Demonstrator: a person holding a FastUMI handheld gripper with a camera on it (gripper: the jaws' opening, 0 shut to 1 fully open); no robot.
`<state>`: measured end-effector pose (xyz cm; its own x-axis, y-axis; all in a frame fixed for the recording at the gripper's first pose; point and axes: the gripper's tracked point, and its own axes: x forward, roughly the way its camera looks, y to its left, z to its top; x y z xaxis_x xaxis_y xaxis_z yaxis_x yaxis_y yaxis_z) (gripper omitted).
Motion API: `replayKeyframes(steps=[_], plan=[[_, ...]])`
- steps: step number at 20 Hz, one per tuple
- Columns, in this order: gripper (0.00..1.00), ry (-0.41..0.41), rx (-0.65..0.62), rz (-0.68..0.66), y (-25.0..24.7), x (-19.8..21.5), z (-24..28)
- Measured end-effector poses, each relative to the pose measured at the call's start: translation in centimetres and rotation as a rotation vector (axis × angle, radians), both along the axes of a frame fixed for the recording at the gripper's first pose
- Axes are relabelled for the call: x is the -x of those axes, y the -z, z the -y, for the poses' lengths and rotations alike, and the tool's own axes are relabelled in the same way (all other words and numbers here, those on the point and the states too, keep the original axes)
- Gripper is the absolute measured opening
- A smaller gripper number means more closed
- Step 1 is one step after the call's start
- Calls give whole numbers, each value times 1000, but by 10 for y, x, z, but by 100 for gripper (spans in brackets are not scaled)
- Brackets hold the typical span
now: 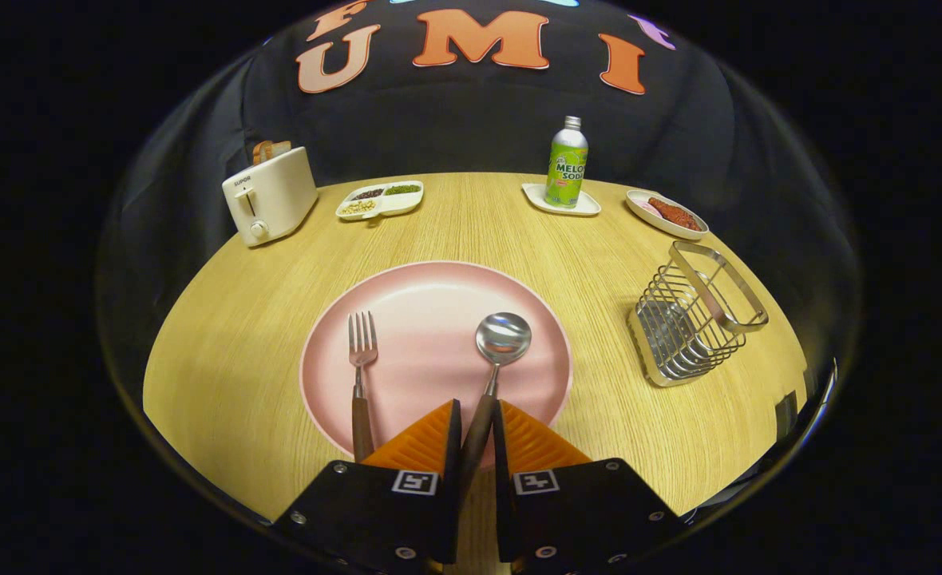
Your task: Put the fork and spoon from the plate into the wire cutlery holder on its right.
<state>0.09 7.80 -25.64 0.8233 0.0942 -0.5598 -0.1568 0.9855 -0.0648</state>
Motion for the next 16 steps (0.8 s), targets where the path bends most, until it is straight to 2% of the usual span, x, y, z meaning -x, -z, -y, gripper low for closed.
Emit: replayKeyframes(steps=[1,2,3,7,16], plan=[[16,-9,-7,-2,-1,0,-2],[8,-10,-7,-11,-2,1,-1],[5,-12,-7,-15,-3,1,0],[5,-14,-23,-20,-19,3,6],[5,-118,-10,-30,-86,13,25]])
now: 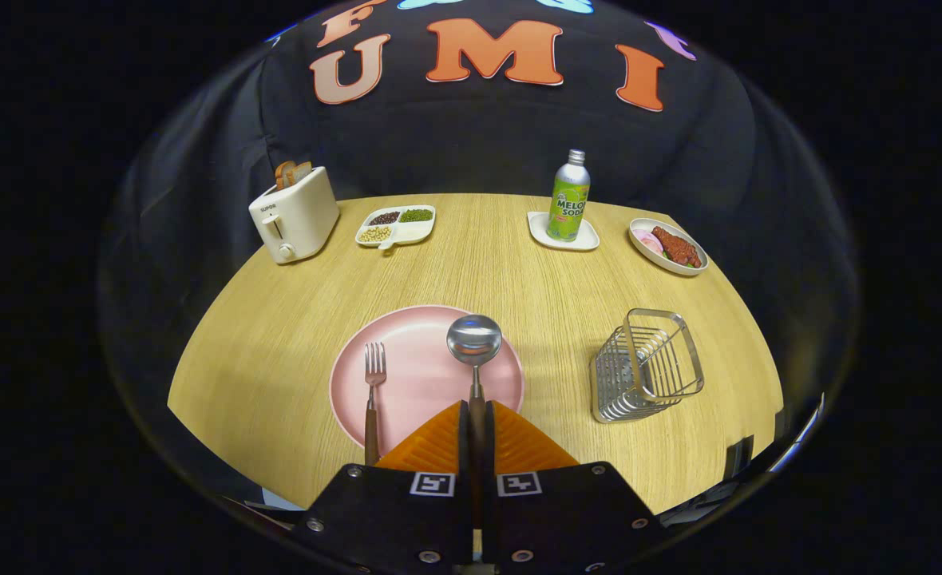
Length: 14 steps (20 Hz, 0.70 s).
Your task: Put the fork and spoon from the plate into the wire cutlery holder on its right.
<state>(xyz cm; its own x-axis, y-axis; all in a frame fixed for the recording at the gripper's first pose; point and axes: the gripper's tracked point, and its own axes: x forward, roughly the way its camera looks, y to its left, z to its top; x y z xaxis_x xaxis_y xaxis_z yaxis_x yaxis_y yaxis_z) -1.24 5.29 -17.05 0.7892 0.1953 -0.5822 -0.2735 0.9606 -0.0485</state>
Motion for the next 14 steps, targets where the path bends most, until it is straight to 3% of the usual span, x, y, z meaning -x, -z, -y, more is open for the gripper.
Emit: replayKeyframes(steps=[6,14], plan=[[5,-30,2,-16,-35,11,23],[5,6,72,-46,-64,5,85]])
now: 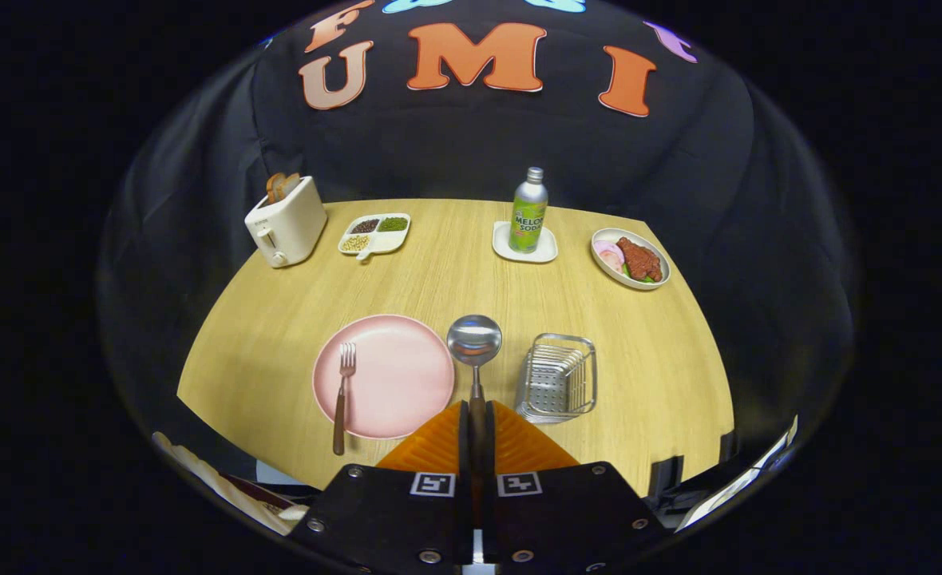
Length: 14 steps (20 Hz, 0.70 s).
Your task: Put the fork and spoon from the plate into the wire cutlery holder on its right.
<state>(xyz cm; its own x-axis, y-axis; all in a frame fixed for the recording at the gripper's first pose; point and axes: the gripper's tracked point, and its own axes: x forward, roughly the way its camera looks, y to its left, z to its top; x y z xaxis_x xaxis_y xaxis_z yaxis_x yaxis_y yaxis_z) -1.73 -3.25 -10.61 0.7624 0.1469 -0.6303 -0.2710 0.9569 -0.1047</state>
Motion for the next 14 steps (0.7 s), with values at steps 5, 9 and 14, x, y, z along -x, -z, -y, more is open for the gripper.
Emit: replayKeyframes(steps=[5,9,14], plan=[[5,24,72,-71,3,-6,41],[5,27,126,-141,8,-13,61],[5,21,147,-258,22,-29,61]])
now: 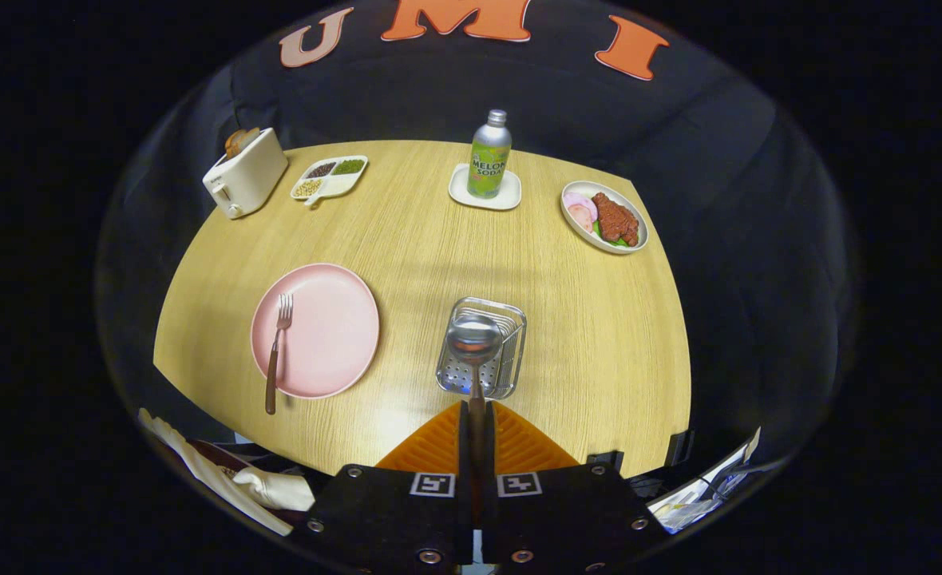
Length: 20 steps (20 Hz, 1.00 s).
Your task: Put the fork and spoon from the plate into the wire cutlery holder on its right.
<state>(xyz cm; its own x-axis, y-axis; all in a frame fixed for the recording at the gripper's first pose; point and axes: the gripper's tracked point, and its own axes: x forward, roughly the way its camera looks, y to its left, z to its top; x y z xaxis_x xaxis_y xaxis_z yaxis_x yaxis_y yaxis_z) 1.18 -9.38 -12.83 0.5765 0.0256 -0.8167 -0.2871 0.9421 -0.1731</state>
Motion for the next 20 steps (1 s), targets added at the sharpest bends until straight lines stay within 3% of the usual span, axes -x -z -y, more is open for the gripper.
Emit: replayKeyframes(steps=[12,19,20], plan=[[5,25,72,-233,42,-35,-2],[15,22,68,-156,30,-43,-5],[20,21,64,-131,25,-43,-7]])
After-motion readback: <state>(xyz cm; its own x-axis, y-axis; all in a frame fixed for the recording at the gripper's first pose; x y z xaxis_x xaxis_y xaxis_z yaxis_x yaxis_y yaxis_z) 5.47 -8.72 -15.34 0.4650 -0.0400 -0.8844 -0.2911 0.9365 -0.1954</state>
